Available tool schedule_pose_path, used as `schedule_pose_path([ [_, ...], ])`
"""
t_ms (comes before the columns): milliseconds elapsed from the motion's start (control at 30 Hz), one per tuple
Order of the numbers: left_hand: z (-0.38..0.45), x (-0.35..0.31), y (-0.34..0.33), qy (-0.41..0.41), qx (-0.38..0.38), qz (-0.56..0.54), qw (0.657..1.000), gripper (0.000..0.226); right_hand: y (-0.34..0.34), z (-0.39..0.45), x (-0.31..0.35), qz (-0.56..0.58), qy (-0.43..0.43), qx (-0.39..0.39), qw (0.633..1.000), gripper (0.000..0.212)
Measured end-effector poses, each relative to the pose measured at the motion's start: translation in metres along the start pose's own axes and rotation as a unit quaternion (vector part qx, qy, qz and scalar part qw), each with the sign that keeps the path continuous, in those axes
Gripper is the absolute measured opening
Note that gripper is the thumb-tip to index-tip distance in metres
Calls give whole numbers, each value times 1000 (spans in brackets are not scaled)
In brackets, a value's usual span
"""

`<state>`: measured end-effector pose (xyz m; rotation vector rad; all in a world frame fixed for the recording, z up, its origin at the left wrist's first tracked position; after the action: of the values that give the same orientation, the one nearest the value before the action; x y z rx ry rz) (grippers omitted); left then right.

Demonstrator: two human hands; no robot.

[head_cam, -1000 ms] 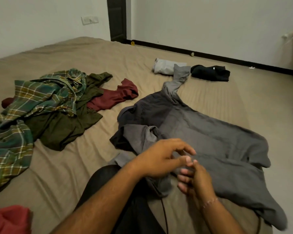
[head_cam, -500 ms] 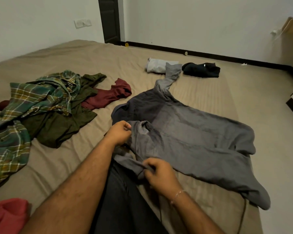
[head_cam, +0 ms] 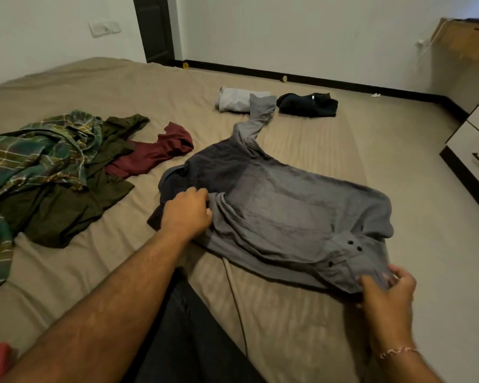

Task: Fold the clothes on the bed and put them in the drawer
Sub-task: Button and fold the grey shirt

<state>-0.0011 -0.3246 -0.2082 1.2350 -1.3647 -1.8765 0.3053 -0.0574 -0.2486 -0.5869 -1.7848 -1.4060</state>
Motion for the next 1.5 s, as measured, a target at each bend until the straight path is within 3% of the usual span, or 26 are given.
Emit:
schedule_pose_path([
  [100,5,-15,-9,-84,4,23,996,46,5,-6,21,-112,195,-87,970,74],
  [200,16,-12,-18,-38,-14,-53,998,69,-8,5,31,-213,358,-44,908,70],
  [300,28,6,-25,10,-24,-97,995,49,-23,34,36,-282,392,12,875,49],
  [367,33,14,-30,-1,-33,-69,997,26,-30,50,29,-366,467,63,802,45],
  [433,36,17,-34,-11,-51,-72,996,21,-35,63,16,-423,523,95,734,31],
  [500,35,20,-35,-5,-60,-91,994,21,-30,69,14,-417,521,64,742,13],
  [567,38,23,-37,3,-69,-96,993,22,-21,75,24,-390,496,-2,776,16],
  [667,41,23,-45,-1,-70,-81,994,21,-9,88,38,-393,470,-87,786,7],
  [833,44,20,-59,2,-60,-32,998,20,-20,96,38,-456,381,-101,798,8],
  [900,46,20,-60,3,-66,-22,998,18,-24,84,46,-410,441,-88,793,26],
  [967,46,18,-57,-20,-95,9,995,13,-32,53,59,-352,526,-29,773,39],
  [1067,41,-3,-47,-133,-136,16,982,26,-44,19,59,-376,539,101,746,72],
  [1133,28,-21,-40,-257,-68,-28,964,40,-50,20,47,-464,491,175,716,101],
  [1167,19,-27,-41,-302,16,-35,953,53,-51,24,40,-493,469,196,706,110],
  [1233,-3,-28,-47,-308,225,32,924,90,-46,35,33,-519,436,206,706,114],
  [1300,-17,-19,-56,-261,339,144,892,108,-42,42,30,-536,408,197,713,110],
  [1500,-4,-8,-41,-288,307,256,870,74,-31,42,25,-547,394,162,721,86],
])
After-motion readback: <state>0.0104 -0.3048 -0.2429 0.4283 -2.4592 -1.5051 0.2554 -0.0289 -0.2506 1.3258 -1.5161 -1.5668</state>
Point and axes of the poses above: each hand's wrist, its own z-axis towards the middle knuckle, its own y-axis out of the back of the hand, x = y × z, the point moved 1 cm from there along z, towards the middle knuckle, and after that the axes turned 11 degrees about -z, right-handed, at the moved point
